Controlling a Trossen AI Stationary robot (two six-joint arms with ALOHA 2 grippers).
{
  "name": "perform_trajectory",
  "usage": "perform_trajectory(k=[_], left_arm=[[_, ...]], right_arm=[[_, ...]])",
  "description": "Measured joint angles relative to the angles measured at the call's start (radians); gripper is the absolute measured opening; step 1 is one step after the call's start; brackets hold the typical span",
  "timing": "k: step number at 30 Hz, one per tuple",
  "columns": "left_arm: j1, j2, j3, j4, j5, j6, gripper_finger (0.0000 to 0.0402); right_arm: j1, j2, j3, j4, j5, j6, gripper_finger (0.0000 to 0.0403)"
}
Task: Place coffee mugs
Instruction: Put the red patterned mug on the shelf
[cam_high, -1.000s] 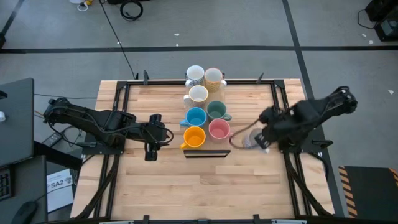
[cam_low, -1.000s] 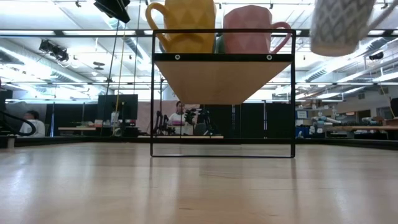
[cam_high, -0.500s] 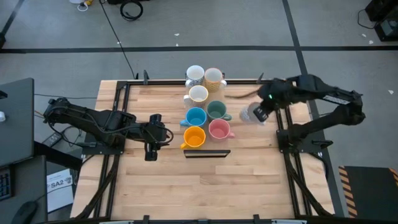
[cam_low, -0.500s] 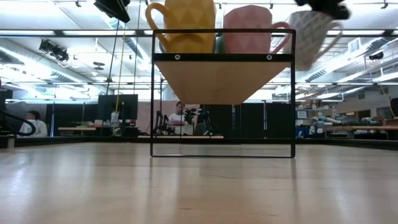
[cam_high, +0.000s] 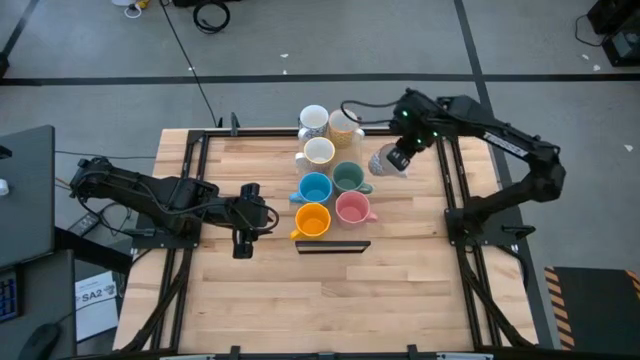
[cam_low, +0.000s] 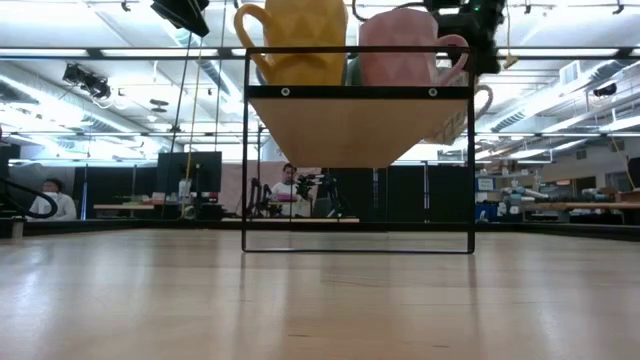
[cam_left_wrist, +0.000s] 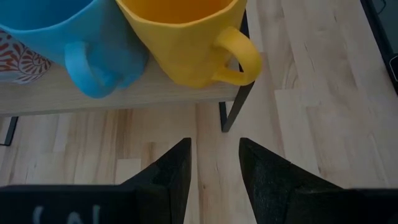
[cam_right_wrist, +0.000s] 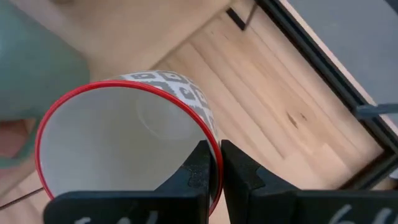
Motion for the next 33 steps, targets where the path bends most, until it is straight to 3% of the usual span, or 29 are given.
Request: perform_trajectory(k=[7, 15, 23, 33], left_arm=[[0.0, 0.0, 0.0, 0.0, 0.0, 0.0, 0.0141], [0.0, 0.0, 0.0, 0.0, 0.0, 0.0, 0.0141], [0.0, 0.0, 0.0, 0.0, 0.0, 0.0, 0.0141], [0.0, 0.0, 0.0, 0.0, 0.0, 0.0, 0.0141]], right_arm=[[-0.031, 0.148, 0.241, -0.082, -0.028, -0.101, 0.0027], [-0.031, 0.323, 0.502, -0.202, 0.008, -0.162, 0.0027], [-0.025, 0.437, 0.562, -0.241, -0.02, -0.188, 0.0028], [0.002, 0.458, 0.564, -0.211, -0.066, -0.213, 0.0029]])
